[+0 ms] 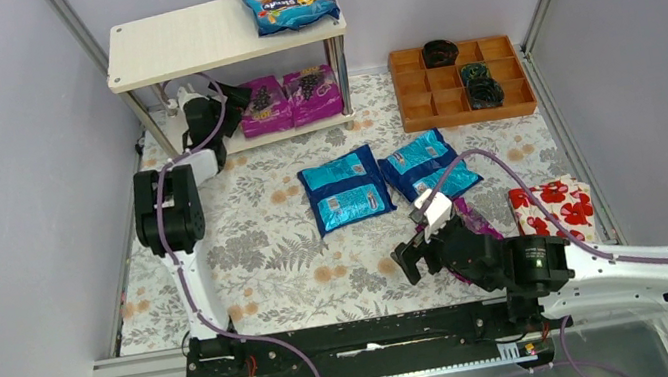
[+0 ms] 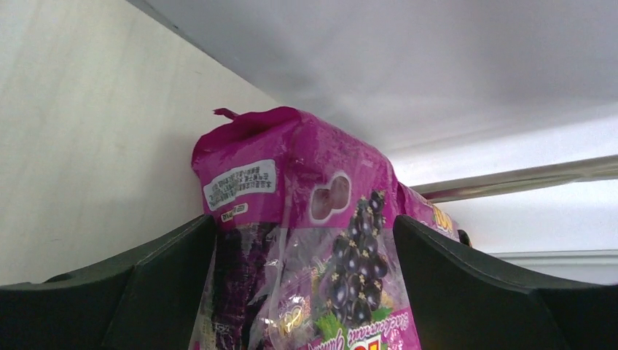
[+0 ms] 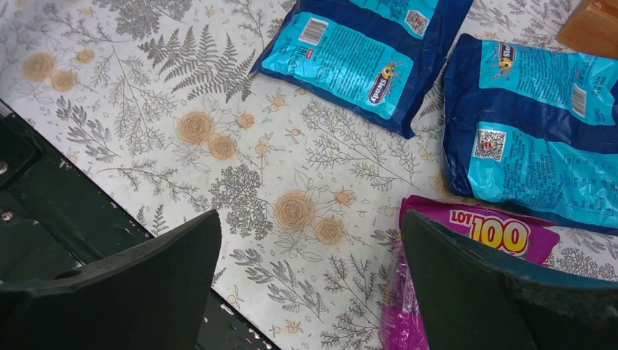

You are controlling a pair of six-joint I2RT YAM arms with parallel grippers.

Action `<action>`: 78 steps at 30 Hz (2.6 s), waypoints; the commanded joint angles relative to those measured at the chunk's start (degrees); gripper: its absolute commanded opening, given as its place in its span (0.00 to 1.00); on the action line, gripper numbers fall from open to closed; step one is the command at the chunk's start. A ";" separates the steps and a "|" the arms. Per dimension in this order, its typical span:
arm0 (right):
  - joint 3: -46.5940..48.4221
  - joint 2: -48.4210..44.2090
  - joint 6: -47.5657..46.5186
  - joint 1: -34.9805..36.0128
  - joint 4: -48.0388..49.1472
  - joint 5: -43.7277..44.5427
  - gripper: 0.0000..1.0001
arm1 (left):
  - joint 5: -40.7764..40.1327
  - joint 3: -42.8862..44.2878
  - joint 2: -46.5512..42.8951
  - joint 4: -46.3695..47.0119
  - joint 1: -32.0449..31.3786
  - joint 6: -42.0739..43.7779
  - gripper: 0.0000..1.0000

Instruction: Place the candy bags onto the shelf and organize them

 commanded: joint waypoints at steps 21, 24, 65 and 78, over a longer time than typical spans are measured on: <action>1.93 2.83 4.00 0.22 1.84 1.02 1.00 | 11.79 -22.03 -34.22 -14.89 0.51 -2.27 0.99; 2.39 4.72 4.64 0.18 1.97 1.11 1.00 | 16.62 -22.62 -38.18 -19.95 -1.40 1.33 0.99; -8.56 13.66 28.92 -54.04 -3.50 -41.28 1.00 | 32.75 -20.34 -43.72 -31.73 -9.22 20.54 0.99; -4.94 27.32 39.77 -36.52 24.28 -48.17 1.00 | 29.65 -21.24 -42.64 -31.89 -9.22 21.63 0.99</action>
